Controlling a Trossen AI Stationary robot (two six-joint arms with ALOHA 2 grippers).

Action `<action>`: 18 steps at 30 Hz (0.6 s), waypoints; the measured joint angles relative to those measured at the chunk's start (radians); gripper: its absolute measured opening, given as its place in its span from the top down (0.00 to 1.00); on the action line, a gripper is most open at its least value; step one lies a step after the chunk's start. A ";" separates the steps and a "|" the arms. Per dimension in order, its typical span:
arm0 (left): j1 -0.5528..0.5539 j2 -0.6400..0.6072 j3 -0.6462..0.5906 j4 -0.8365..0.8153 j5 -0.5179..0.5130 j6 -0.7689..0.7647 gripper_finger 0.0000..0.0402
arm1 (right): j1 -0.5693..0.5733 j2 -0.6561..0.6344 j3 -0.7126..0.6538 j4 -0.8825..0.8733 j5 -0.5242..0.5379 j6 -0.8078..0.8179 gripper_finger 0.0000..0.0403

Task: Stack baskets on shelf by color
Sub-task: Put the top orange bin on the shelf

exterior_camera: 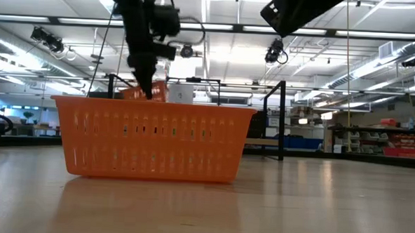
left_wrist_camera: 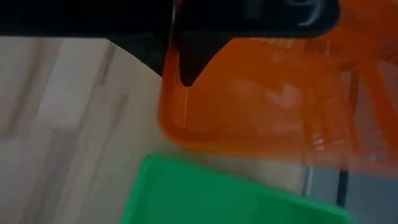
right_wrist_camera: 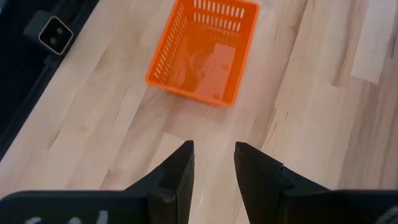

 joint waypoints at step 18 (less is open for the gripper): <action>0.032 0.200 0.000 0.015 -0.001 0.054 0.98 | -0.004 0.000 -0.001 0.082 0.000 -0.071 0.70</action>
